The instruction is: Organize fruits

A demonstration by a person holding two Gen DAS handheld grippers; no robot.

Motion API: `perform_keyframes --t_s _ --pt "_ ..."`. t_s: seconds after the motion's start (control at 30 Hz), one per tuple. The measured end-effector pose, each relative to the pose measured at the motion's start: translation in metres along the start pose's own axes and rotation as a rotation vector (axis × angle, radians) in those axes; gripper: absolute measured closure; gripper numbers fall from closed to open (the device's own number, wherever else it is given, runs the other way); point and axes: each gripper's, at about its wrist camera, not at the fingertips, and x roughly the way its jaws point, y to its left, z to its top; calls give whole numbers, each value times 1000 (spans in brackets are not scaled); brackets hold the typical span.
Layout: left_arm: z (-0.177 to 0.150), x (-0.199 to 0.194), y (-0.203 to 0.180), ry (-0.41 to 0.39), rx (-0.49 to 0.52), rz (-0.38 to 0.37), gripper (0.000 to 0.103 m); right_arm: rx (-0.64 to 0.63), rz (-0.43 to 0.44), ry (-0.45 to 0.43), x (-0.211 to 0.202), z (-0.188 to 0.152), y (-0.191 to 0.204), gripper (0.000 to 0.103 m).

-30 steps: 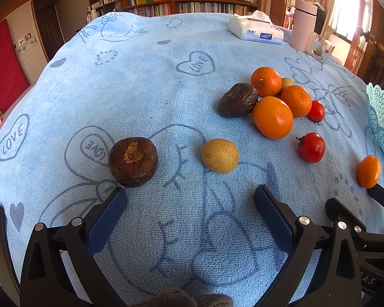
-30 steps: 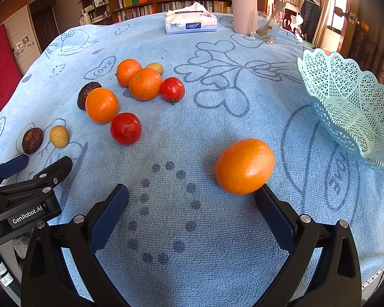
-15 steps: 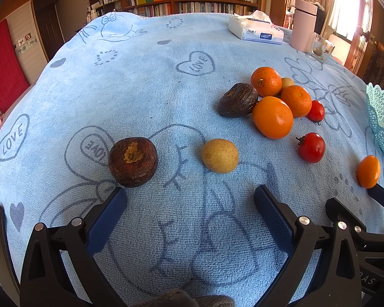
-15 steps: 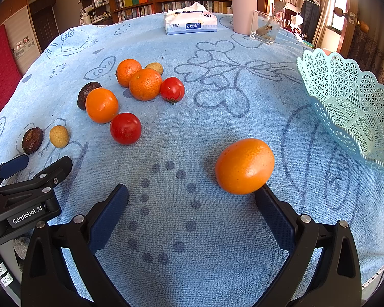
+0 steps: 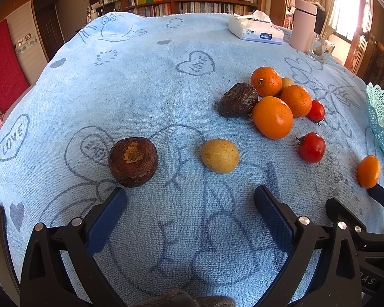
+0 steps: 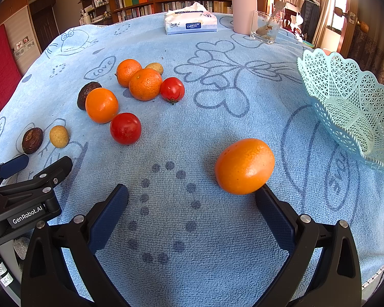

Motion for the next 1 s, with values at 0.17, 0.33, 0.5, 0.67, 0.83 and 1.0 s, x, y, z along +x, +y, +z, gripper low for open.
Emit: perform_keyframes --t_s 0.17,0.33,0.5,0.67,0.83,1.0 --pt "0 0 0 -1 -1 -1 5 0 0 0 0 0 0 2" --pt "0 -1 1 -5 -4 -7 5 0 0 0 0 0 0 2" --pt "-1 -1 2 -8 -6 -13 5 0 0 0 0 0 0 2" --pt "-1 -1 2 -8 -6 -13 5 0 0 0 0 0 0 2" --pt "-1 -1 0 -3 -1 -5 5 0 0 0 0 0 0 2" --pt "-1 -1 0 -3 -1 -5 5 0 0 0 0 0 0 2"
